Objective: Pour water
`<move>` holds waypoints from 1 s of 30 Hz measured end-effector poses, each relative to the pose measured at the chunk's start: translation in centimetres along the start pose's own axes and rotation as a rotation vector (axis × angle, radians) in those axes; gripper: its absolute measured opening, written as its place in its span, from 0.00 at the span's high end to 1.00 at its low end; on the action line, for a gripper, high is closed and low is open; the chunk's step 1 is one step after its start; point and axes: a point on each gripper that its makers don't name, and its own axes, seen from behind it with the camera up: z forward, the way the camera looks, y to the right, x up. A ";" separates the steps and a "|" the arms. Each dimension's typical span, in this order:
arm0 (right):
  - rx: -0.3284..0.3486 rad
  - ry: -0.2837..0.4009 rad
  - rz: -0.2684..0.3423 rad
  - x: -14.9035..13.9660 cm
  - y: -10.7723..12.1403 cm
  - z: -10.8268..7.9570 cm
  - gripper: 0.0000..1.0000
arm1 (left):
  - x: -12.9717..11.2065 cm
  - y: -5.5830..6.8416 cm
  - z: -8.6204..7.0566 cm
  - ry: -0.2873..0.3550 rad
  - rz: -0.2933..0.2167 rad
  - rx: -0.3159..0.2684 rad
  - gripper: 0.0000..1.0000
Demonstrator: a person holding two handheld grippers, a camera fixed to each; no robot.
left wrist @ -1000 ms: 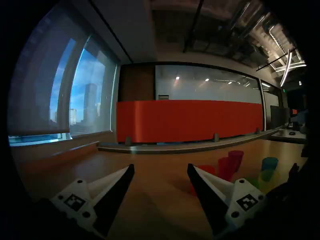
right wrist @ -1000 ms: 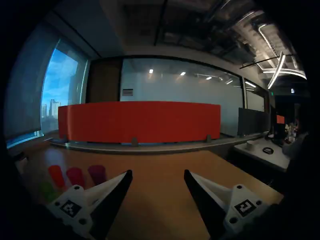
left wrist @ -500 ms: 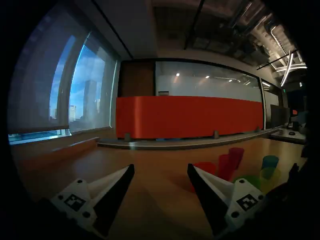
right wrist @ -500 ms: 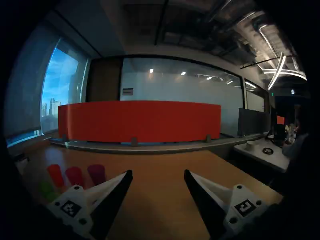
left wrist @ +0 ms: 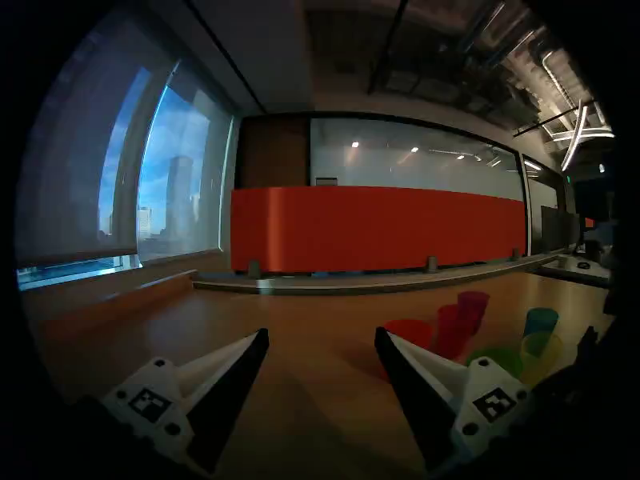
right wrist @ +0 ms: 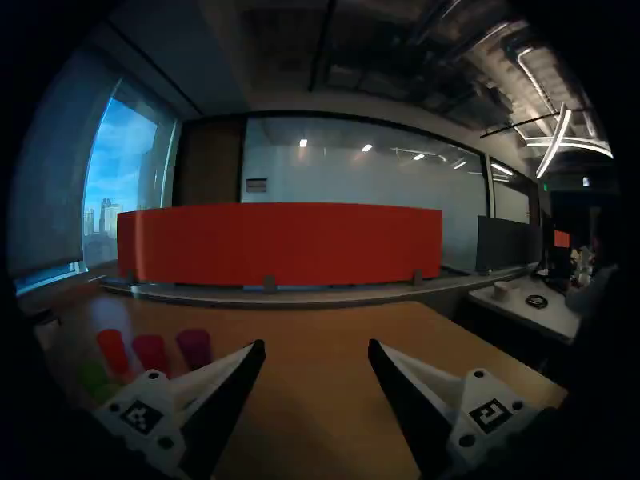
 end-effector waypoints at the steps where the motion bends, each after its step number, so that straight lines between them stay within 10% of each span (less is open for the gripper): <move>1: 0.001 0.005 -0.001 0.1 0.0 -0.1 0.00 | 0.0 0.0 0.0 0.000 0.000 0.000 0.02; 30: 0.084 0.113 -0.054 -2.5 -2.1 1.1 0.00 | 0.1 0.1 0.1 0.000 0.001 0.000 0.02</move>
